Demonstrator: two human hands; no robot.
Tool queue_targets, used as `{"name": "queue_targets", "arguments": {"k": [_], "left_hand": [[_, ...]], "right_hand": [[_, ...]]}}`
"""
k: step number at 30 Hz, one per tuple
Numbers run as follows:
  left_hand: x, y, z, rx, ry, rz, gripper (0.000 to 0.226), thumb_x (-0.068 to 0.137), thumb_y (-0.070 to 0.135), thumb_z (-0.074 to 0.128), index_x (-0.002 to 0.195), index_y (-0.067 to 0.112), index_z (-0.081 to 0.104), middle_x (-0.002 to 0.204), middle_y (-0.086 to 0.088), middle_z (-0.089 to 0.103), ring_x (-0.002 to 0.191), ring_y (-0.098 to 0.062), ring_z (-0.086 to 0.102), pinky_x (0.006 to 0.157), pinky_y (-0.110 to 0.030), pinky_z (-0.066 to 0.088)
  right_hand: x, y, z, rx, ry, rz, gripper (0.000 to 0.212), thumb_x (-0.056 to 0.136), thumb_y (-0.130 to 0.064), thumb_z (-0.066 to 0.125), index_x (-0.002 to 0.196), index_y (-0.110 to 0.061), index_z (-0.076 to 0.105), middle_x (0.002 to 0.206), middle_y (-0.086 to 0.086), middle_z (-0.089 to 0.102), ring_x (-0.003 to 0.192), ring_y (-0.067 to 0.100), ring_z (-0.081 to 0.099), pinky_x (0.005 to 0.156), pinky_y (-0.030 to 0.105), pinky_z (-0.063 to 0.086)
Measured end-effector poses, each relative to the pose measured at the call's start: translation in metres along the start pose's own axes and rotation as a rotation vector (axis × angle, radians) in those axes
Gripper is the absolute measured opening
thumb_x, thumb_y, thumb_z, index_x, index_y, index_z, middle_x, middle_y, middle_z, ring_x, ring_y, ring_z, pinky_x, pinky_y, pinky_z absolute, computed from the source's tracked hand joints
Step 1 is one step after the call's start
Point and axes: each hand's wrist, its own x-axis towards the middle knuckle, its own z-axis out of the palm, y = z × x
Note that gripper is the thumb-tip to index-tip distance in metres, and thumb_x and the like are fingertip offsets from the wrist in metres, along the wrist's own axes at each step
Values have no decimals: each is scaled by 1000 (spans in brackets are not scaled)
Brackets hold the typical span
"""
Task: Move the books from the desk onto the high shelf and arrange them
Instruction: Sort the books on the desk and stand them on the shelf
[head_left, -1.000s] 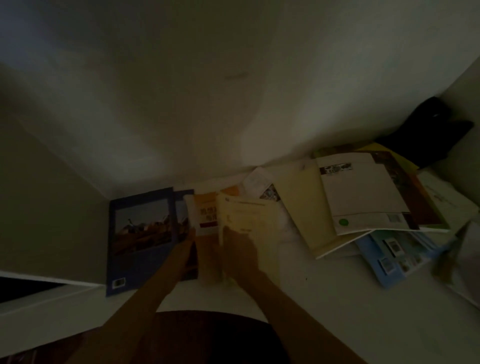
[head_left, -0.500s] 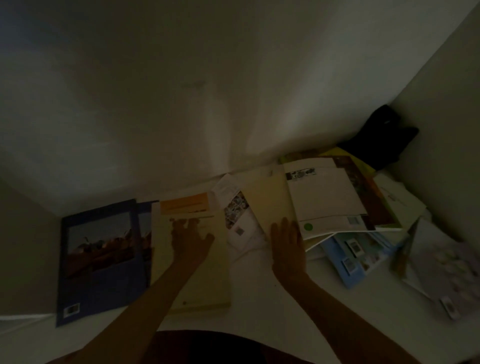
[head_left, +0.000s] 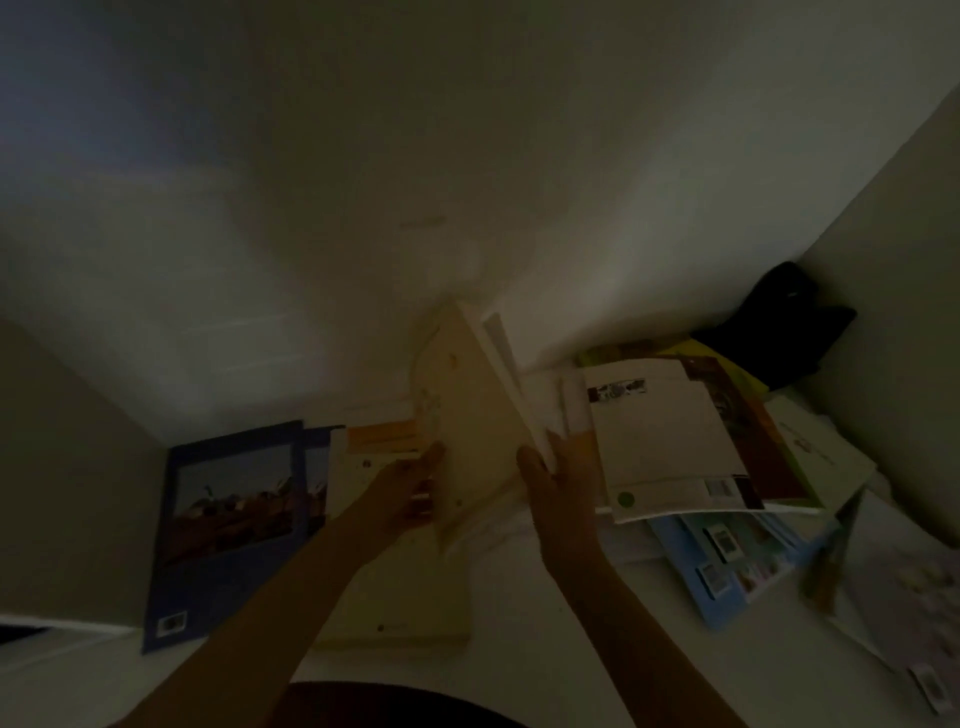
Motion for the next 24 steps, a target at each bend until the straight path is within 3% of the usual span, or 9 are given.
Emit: {"name": "queue_targets", "arguments": {"k": [3, 5, 7, 9, 11, 14, 15, 19, 24], "left_hand": [[-12, -7, -33, -42, 141, 31, 34, 83, 25, 67, 110, 11, 52, 111, -11, 60, 89, -29, 63, 75, -40, 53], [-18, -23, -57, -8, 268, 56, 31, 84, 12, 66, 113, 7, 54, 117, -18, 58, 94, -33, 60, 77, -44, 52], [-23, -40, -77, 85, 385, 77, 46, 82, 1, 66, 125, 0, 49, 129, -24, 52, 110, -40, 54, 88, -51, 47], [-26, -53, -88, 200, 445, 60, 53, 79, -5, 67, 127, -4, 42, 133, -26, 46, 118, -42, 48, 94, -54, 43], [-23, -63, -93, 275, 420, 63, 52, 78, -7, 67, 123, -1, 41, 133, -27, 45, 119, -41, 48, 96, -55, 42], [-17, -66, -91, 380, 423, 50, 55, 79, 0, 69, 127, -3, 41, 131, -24, 48, 117, -39, 50, 95, -53, 44], [-15, -66, -91, 373, 435, 44, 55, 80, 1, 69, 127, -3, 41, 131, -24, 49, 117, -39, 50, 95, -53, 44], [-11, -68, -88, 259, 402, 44, 61, 82, 5, 68, 133, 1, 34, 135, -22, 45, 119, -38, 49, 96, -53, 44], [3, -67, -81, 205, 313, 61, 73, 81, 3, 68, 142, 9, 27, 141, -19, 39, 123, -37, 45, 96, -50, 44]], "right_hand": [[-17, 21, 21, 253, -206, 148, 26, 92, -12, 53, 117, -10, 59, 104, 6, 67, 94, 21, 66, 75, 35, 57], [-22, 34, 32, 194, -342, 241, 27, 91, -5, 52, 114, -14, 61, 107, 7, 68, 92, 20, 67, 72, 30, 56], [-29, 55, 40, 56, -413, 380, 32, 90, 0, 49, 117, -11, 61, 111, 7, 67, 92, 16, 66, 72, 24, 54], [-39, 79, 46, -107, -414, 523, 36, 89, 0, 48, 123, -8, 58, 118, 9, 63, 96, 18, 62, 79, 26, 51], [-49, 96, 53, -280, -377, 541, 36, 88, -5, 48, 124, -7, 57, 120, 10, 61, 100, 20, 58, 83, 29, 49], [-52, 101, 60, -748, -260, 310, 40, 88, -21, 51, 126, -9, 49, 125, 10, 47, 114, 26, 48, 91, 34, 45], [-49, 101, 61, -794, -183, 266, 46, 89, -24, 51, 131, -10, 43, 129, 10, 40, 118, 28, 43, 93, 35, 43], [-33, 99, 71, -537, -200, 499, 56, 93, -30, 51, 140, -9, 30, 138, 15, 39, 123, 31, 42, 102, 39, 39], [-23, 110, 75, -492, -194, 535, 66, 86, -36, 52, 145, -20, 29, 139, 12, 41, 125, 31, 42, 104, 43, 39]]}}
